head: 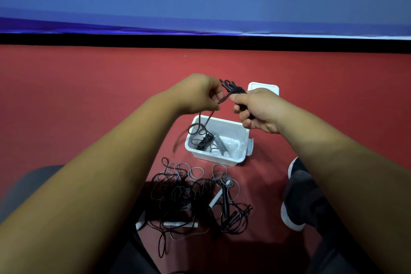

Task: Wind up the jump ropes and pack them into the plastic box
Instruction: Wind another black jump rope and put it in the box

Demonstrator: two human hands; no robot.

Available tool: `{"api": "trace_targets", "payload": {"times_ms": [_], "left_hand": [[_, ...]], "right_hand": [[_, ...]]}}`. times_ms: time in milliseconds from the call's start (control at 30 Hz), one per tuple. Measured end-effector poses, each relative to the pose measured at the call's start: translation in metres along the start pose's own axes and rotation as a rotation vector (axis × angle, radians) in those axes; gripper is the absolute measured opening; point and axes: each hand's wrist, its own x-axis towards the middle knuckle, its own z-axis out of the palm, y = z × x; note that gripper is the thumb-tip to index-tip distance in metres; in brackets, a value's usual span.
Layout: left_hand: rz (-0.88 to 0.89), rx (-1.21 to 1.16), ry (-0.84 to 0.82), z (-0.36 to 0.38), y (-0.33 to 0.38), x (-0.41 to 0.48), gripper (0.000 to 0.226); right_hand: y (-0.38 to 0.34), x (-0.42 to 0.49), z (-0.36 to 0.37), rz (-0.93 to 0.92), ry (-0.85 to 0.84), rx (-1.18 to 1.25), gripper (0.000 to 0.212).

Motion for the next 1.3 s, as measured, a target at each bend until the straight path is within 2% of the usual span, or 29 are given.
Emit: {"api": "trace_targets", "payload": {"times_ms": [100, 300, 467, 533, 633, 700, 1000, 1133, 1300], "left_hand": [[-0.085, -0.087, -0.041, 0.005, -0.004, 0.000, 0.013], [-0.149, -0.239, 0.007, 0.002, -0.014, -0.001, 0.029], [-0.060, -0.735, -0.125, 0.007, -0.012, -0.003, 0.011], [-0.029, -0.721, -0.128, 0.005, -0.010, -0.004, 0.016], [-0.027, -0.725, -0.096, 0.000, -0.010, -0.005, 0.045], [-0.035, -0.693, -0.081, -0.004, -0.011, -0.005, 0.052], [-0.038, -0.574, -0.198, -0.017, -0.020, -0.007, 0.028], [-0.032, -0.562, -0.172, -0.020, -0.022, -0.008, 0.018], [-0.026, -0.433, -0.097, -0.021, -0.024, -0.009, 0.007]], "right_hand": [[0.000, -0.001, 0.002, -0.056, -0.036, 0.063, 0.017], [-0.007, -0.003, 0.004, -0.041, -0.001, 0.191, 0.040], [-0.009, 0.000, 0.002, -0.015, 0.025, 0.308, 0.044], [-0.009, 0.000, 0.000, -0.014, 0.007, 0.327, 0.038], [-0.011, 0.002, -0.003, -0.015, -0.004, 0.372, 0.033], [-0.012, 0.001, -0.005, -0.023, -0.007, 0.389, 0.030], [-0.018, -0.005, -0.004, -0.034, -0.082, 0.377, 0.037], [-0.021, -0.008, -0.001, -0.023, -0.133, 0.362, 0.044], [-0.022, -0.017, -0.001, 0.033, -0.220, 0.272, 0.052]]}}
